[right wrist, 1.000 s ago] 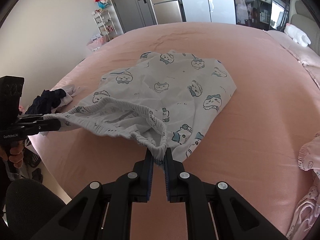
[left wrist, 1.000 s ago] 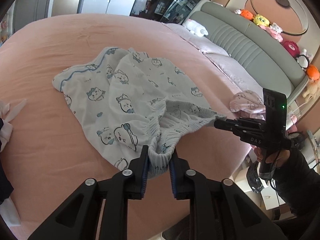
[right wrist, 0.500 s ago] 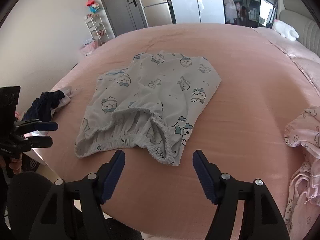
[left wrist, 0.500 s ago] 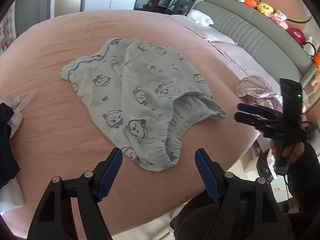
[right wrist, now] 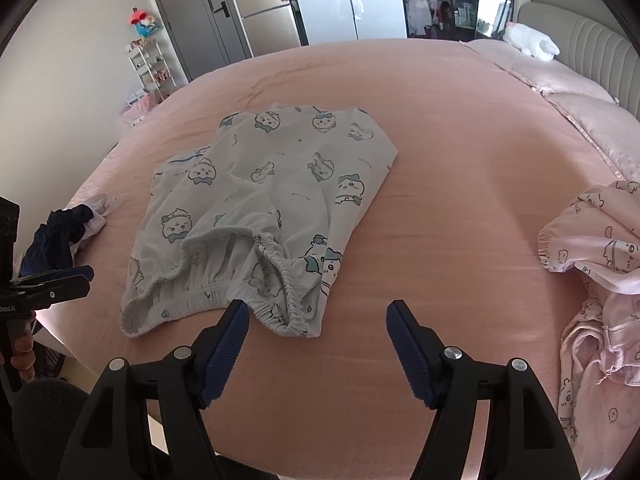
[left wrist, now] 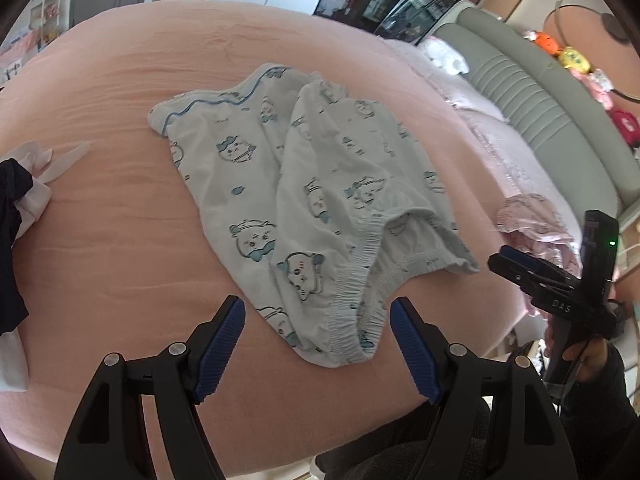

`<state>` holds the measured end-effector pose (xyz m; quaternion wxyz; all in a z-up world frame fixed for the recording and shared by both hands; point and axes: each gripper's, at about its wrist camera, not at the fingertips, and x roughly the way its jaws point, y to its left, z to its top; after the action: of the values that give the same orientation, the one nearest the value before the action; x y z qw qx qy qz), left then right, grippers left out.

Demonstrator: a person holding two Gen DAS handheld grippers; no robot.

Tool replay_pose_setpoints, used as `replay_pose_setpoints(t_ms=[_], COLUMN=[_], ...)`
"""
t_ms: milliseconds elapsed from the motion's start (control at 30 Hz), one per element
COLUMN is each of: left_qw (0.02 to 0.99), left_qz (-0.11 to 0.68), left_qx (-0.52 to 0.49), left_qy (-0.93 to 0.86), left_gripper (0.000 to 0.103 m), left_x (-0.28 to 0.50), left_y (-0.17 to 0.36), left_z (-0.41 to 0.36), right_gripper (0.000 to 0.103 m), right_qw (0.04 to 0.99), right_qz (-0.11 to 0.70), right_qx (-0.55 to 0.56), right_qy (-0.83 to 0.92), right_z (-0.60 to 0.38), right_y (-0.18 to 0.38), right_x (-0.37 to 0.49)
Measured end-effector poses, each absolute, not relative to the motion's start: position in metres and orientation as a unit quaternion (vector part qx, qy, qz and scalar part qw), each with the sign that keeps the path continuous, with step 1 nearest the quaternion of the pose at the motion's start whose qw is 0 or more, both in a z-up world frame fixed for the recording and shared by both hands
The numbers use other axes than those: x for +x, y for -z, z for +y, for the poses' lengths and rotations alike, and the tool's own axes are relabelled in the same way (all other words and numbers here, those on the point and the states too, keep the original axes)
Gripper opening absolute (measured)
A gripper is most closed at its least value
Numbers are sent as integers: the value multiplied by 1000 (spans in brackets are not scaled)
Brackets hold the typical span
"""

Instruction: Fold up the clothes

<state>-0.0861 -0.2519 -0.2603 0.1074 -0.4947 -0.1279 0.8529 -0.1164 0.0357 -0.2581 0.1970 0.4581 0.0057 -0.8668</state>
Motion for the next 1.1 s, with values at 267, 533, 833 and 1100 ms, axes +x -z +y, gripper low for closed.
replay_pose_setpoints(t_ms=[267, 533, 833, 1100], left_qw=[87, 63, 43, -4], left_qz=[-97, -42, -59, -80], left_qx=[-537, -570, -569, -558], left_qy=[-833, -818, -819, -826], left_gripper=[74, 74, 74, 74], left_x=[-106, -116, -106, -92], left_y=[279, 299, 304, 308], left_z=[-234, -212, -214, -228], right_gripper=[71, 71, 71, 71], right_qw=[167, 140, 112, 57], right_qz=[27, 34, 56, 83], right_qx=[475, 488, 487, 461], right_qy=[863, 861, 865, 882], right_z=[22, 15, 10, 13], right_y=[278, 292, 301, 302], right_x=[-132, -140, -133, -130])
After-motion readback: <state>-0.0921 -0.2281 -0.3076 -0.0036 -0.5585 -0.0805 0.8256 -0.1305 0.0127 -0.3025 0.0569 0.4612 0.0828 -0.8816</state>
